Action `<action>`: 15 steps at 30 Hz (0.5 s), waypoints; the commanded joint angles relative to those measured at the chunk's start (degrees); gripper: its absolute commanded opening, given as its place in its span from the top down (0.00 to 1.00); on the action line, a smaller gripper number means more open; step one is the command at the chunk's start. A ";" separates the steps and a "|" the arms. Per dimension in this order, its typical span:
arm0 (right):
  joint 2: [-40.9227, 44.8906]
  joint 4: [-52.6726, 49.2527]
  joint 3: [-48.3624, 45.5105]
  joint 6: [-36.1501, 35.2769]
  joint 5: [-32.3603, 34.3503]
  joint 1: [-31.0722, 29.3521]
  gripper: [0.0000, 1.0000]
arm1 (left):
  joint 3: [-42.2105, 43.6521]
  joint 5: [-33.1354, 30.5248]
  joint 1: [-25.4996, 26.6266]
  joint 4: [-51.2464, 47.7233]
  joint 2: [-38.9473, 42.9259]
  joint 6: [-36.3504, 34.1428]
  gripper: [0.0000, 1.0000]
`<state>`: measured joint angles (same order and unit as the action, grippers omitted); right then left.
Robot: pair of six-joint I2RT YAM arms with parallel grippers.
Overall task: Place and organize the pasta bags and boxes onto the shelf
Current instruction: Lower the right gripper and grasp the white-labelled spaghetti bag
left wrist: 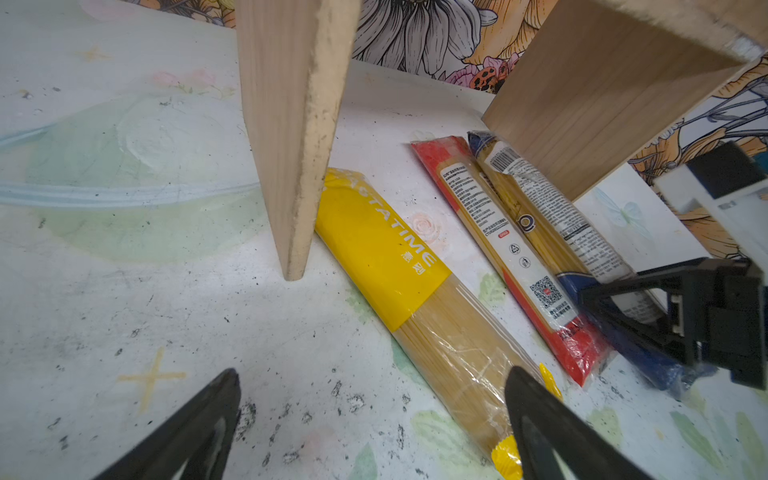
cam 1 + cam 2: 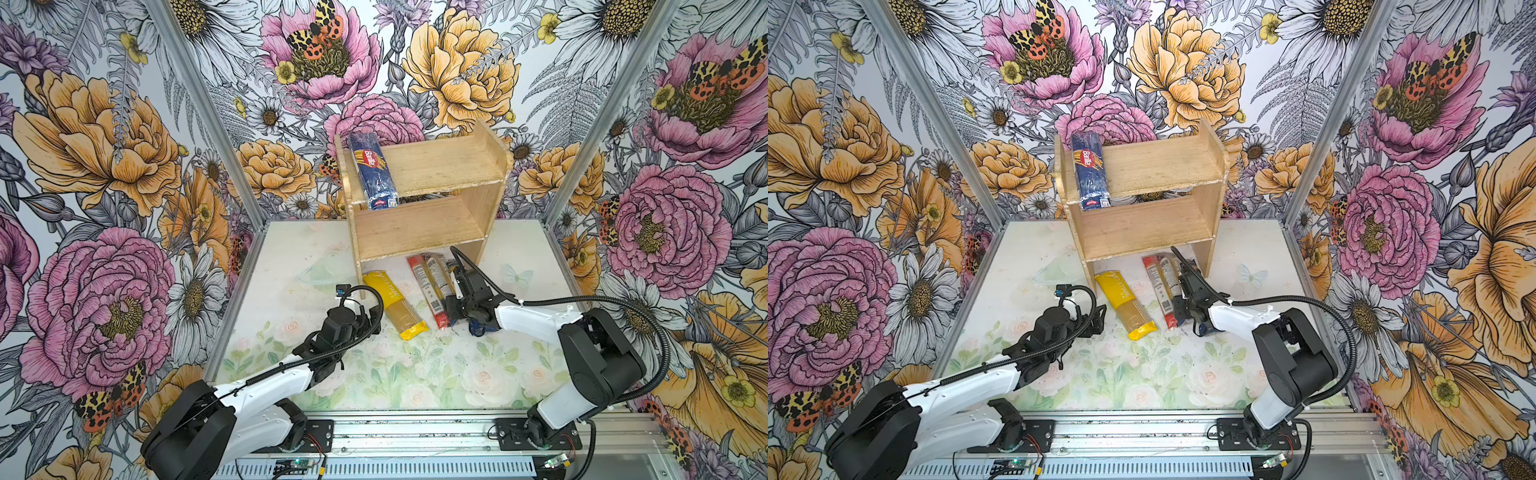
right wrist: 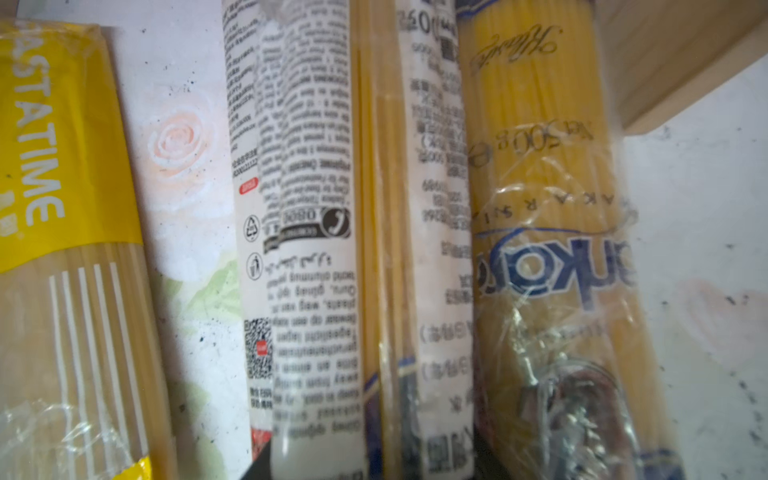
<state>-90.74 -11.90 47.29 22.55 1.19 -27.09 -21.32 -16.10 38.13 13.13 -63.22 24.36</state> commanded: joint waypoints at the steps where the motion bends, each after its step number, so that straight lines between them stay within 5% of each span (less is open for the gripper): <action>1: 3.43 -1.21 -0.79 0.88 -0.31 -0.43 0.64 | 0.81 -1.30 0.49 1.46 0.99 1.19 0.01; 12: 7.87 -1.93 -0.88 1.25 -4.42 -0.33 1.00 | 1.78 -1.83 0.50 1.42 2.40 1.30 0.01; 15: 11.53 -2.59 -0.98 2.07 -5.73 -0.24 1.00 | 2.04 -2.05 0.46 1.46 2.71 1.30 0.01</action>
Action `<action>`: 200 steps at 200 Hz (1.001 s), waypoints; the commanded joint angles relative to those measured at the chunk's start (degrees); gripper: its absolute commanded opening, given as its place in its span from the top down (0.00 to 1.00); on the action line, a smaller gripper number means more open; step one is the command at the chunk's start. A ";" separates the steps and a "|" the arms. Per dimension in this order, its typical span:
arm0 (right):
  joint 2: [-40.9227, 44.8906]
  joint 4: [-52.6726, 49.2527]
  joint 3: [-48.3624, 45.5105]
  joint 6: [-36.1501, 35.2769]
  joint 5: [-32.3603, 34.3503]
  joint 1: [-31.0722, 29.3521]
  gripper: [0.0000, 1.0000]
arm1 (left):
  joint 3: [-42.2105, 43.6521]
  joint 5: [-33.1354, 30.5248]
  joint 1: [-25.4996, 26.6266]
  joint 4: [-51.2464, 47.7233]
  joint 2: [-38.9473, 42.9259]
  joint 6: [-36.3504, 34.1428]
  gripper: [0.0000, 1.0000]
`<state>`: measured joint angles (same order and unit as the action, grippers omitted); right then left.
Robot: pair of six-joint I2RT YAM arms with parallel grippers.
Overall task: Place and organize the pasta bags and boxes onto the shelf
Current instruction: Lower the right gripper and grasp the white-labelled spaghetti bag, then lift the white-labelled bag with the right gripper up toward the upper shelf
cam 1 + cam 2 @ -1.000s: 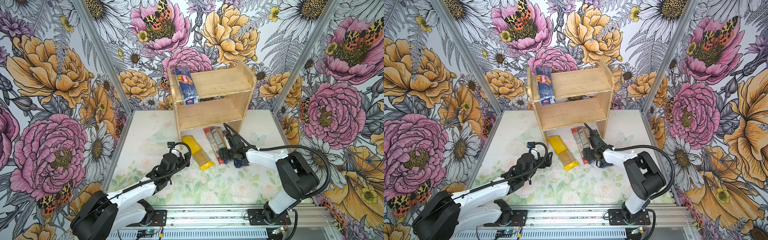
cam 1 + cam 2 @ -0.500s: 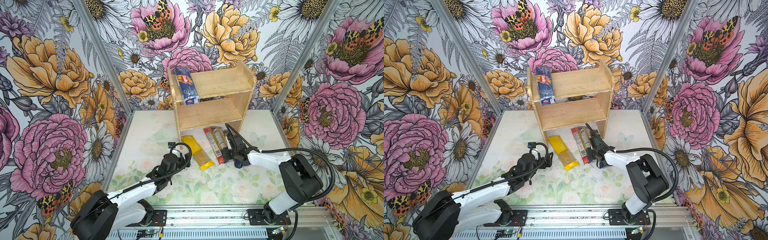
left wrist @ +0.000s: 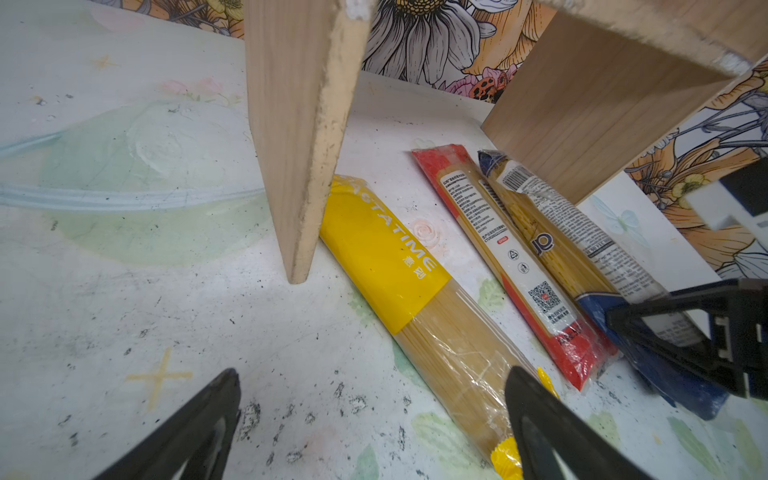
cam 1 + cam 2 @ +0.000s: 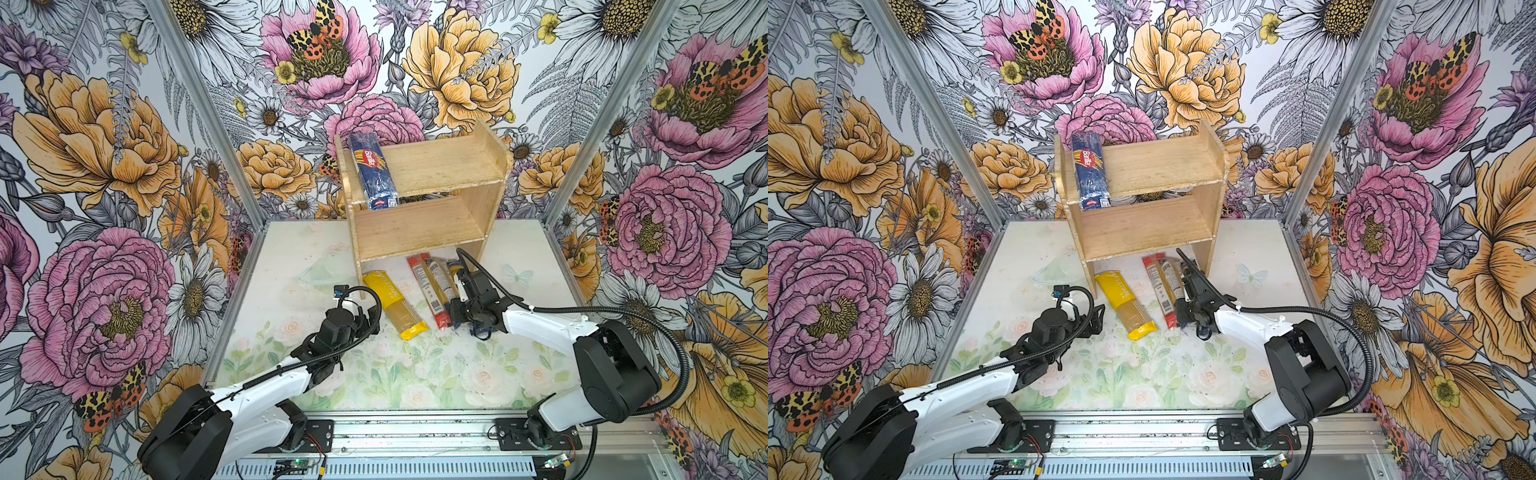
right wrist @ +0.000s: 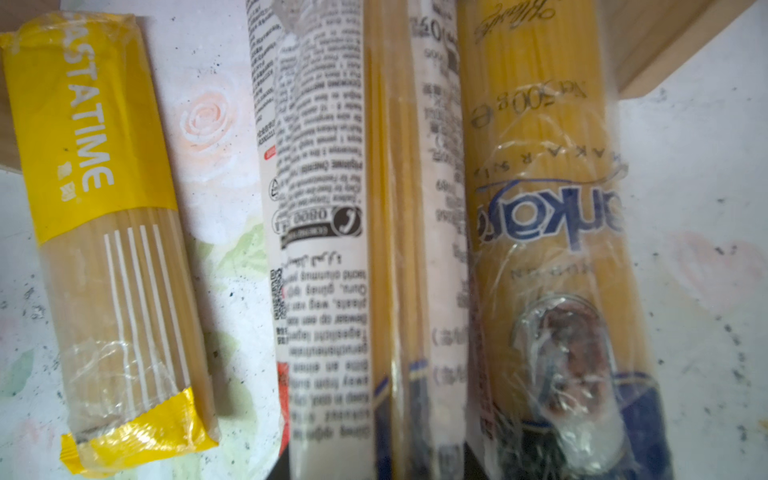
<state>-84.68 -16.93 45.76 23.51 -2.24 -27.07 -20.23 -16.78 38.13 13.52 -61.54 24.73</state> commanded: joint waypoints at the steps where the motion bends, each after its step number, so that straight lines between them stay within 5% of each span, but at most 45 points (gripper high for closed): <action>1: 6.77 1.76 0.80 1.32 -2.68 -0.27 1.00 | 0.97 -1.46 0.48 0.99 1.07 0.93 0.01; 139: 29.06 -18.33 10.76 11.23 -14.18 0.25 1.00 | 0.79 -1.50 0.37 0.72 0.81 0.32 0.01; 200: 31.94 -21.45 19.51 12.64 -17.71 0.17 1.00 | 0.77 -1.46 0.37 0.89 0.37 0.67 0.01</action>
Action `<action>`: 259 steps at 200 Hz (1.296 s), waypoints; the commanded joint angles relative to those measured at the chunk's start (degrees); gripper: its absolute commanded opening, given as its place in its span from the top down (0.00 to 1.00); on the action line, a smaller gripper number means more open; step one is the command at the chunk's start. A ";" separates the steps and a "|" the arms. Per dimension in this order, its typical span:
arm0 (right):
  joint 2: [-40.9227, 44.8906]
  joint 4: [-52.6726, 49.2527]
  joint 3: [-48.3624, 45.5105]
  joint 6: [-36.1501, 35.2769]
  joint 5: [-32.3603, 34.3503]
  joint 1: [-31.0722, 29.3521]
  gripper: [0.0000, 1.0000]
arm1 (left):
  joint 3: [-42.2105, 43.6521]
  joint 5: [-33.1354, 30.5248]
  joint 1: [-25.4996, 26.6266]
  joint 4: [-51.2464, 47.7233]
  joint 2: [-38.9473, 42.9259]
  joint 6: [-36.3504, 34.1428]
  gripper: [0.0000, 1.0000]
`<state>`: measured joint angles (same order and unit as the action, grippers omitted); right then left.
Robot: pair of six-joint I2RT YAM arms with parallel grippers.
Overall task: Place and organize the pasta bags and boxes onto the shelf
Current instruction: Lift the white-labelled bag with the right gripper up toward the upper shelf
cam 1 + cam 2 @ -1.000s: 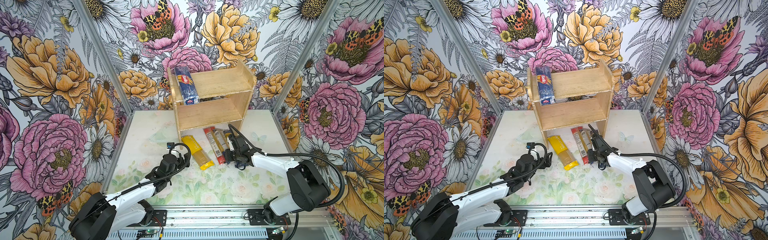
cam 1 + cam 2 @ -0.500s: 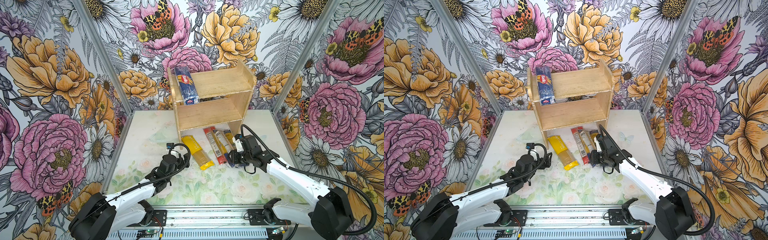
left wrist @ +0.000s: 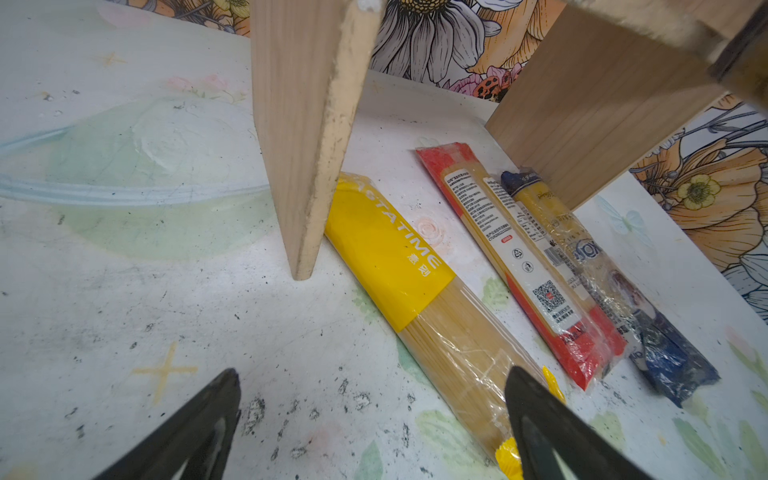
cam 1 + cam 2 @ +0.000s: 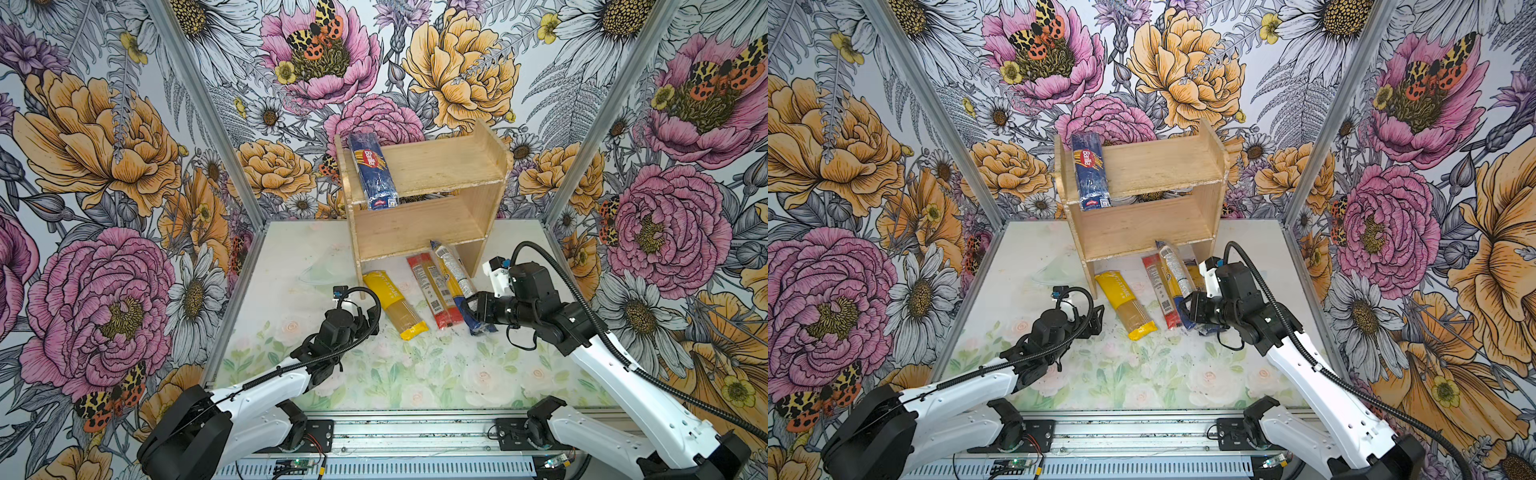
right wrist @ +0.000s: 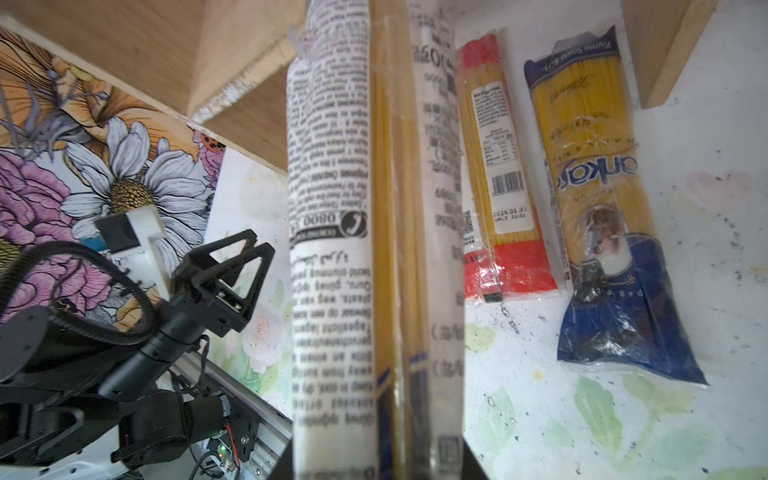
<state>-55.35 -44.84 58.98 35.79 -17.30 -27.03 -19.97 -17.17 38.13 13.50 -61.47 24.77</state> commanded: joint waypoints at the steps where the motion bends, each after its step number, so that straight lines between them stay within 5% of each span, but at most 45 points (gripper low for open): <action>1: 2.66 6.44 6.39 0.34 -2.65 0.13 1.00 | 0.53 -1.05 0.32 0.87 0.30 0.62 0.01; 148: 2.38 5.45 22.86 -4.85 -4.53 0.30 1.00 | 0.62 -0.84 0.37 0.66 1.88 -0.04 0.01; 259: -7.47 5.64 39.48 -8.27 -3.07 1.40 1.00 | 1.88 -2.43 0.35 -0.59 5.58 0.12 0.01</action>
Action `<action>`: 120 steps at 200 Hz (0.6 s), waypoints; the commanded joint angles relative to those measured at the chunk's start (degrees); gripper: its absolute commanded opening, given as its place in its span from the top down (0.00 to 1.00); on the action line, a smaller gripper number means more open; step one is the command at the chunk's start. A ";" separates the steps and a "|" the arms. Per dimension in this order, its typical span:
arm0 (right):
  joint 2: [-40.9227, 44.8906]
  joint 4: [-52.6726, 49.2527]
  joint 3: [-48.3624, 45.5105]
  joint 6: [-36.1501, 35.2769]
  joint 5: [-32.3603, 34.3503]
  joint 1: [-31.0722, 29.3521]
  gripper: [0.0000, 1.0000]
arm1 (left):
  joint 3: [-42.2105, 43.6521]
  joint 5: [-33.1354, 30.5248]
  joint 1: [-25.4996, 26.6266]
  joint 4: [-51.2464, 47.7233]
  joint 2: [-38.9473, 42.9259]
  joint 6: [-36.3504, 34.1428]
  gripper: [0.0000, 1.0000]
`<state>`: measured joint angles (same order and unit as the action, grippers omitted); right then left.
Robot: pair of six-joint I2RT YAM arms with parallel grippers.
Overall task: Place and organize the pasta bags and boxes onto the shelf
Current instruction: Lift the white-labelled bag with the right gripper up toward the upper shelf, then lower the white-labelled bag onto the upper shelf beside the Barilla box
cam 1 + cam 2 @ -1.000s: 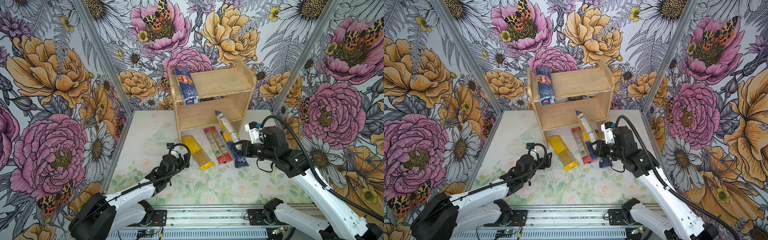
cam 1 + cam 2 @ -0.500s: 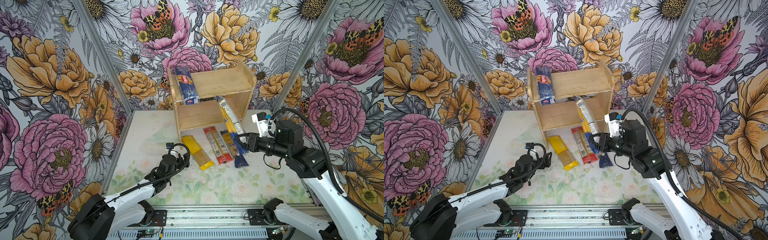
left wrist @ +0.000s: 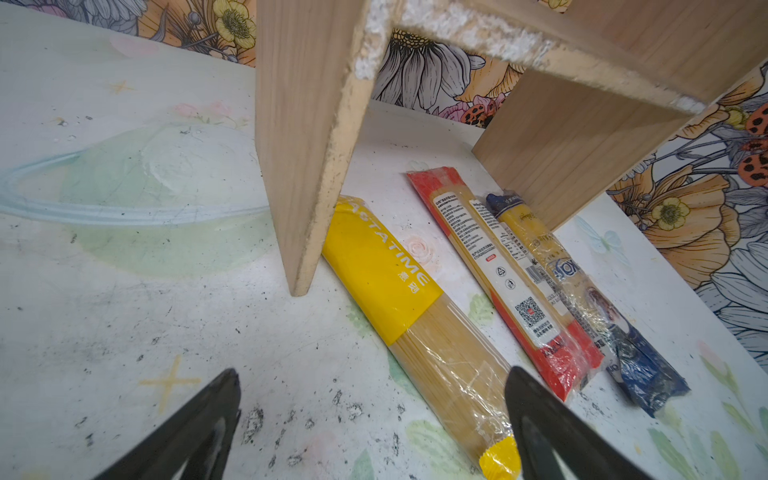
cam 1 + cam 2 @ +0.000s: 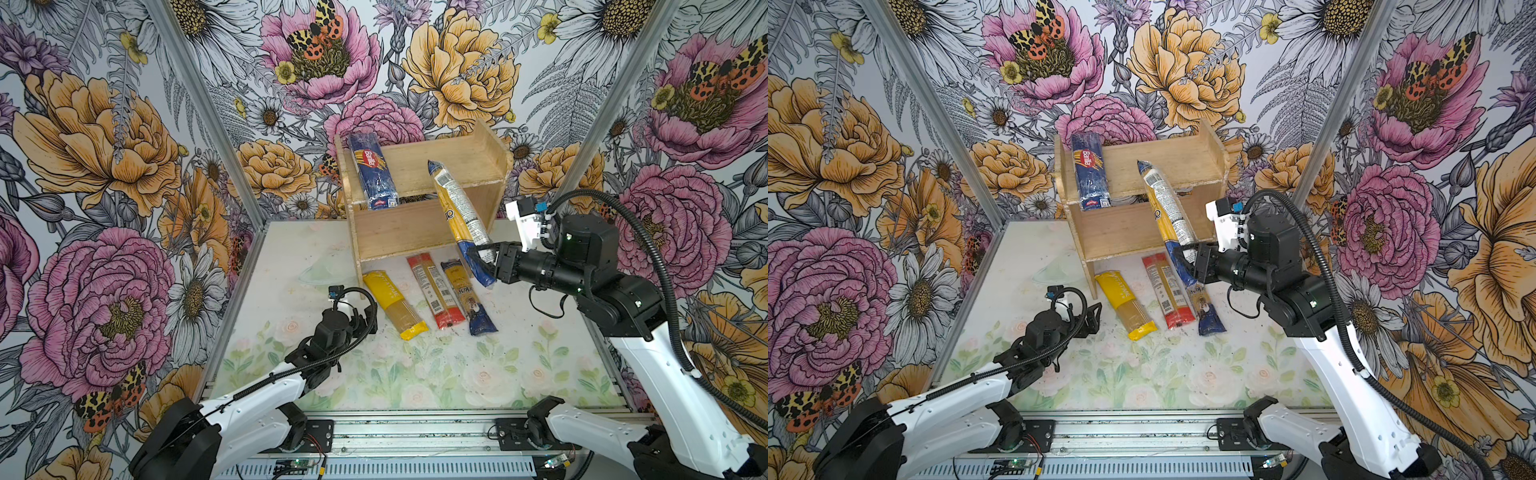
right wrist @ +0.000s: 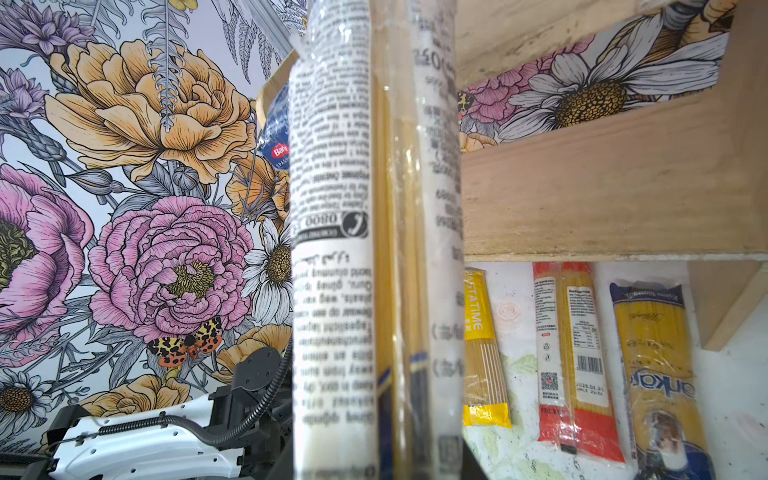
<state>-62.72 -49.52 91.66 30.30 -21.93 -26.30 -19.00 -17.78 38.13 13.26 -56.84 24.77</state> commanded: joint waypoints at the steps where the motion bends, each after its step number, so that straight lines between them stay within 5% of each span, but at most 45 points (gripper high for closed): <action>1: -0.20 10.27 6.97 -2.83 1.60 0.70 1.00 | 0.95 -1.86 0.31 -0.34 0.94 0.11 0.01; 120: -24.19 10.48 35.41 -2.72 8.47 2.48 1.00 | -1.13 -1.17 0.01 0.44 -2.27 -0.96 0.01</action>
<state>-86.26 -49.08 120.07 29.04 -17.02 -24.27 -18.96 -18.50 38.13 13.10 -58.41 24.62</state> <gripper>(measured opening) 0.357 0.987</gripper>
